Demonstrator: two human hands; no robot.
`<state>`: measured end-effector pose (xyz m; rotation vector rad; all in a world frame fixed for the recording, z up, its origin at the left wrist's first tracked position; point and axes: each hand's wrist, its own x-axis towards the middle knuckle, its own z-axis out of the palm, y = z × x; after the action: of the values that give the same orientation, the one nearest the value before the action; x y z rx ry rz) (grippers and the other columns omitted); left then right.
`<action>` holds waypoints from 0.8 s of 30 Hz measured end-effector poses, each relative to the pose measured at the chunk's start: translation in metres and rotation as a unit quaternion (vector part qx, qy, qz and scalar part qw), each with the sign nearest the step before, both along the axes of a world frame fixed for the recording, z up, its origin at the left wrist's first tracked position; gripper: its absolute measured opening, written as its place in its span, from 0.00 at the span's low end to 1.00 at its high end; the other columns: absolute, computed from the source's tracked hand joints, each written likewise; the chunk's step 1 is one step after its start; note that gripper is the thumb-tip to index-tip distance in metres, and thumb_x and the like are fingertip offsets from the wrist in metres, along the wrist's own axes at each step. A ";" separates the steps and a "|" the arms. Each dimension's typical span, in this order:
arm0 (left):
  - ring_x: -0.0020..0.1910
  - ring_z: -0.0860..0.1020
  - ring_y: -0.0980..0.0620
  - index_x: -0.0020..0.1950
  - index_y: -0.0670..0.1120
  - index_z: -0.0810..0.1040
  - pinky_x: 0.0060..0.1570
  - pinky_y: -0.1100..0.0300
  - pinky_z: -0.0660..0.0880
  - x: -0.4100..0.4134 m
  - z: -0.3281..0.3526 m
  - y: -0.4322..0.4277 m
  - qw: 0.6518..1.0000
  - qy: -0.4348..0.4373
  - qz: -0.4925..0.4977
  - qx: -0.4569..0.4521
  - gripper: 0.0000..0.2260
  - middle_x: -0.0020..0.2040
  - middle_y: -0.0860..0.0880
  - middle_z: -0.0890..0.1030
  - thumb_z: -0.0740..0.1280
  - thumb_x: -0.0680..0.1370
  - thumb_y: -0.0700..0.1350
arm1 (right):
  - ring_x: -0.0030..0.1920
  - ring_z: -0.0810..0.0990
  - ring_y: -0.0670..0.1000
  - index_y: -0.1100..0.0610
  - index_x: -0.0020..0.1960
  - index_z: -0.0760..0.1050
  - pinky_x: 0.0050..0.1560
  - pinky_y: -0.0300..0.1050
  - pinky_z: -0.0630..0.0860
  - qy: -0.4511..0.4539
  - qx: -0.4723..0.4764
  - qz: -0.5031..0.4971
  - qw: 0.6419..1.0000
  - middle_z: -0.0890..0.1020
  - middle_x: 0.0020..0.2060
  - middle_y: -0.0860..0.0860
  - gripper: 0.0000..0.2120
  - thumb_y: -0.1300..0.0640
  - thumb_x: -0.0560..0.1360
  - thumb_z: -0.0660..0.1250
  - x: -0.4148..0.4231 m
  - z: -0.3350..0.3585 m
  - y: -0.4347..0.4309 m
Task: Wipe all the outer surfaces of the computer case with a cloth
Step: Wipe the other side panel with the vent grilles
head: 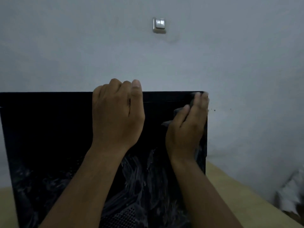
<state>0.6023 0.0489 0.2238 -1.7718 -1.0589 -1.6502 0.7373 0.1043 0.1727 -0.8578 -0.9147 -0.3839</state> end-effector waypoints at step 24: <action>0.44 0.74 0.50 0.44 0.45 0.79 0.58 0.59 0.61 -0.004 0.002 0.008 1.000 -0.003 0.018 0.018 0.24 0.41 0.50 0.78 0.46 0.82 0.52 | 0.77 0.59 0.59 0.68 0.73 0.65 0.75 0.60 0.60 -0.465 0.034 -0.024 0.884 0.64 0.75 0.63 0.22 0.64 0.80 0.59 0.014 -0.036 -0.014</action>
<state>0.5988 0.0565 0.2261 -1.7158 -1.0529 -1.6432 0.7515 0.0900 0.1367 -0.6079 -1.7526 -0.9072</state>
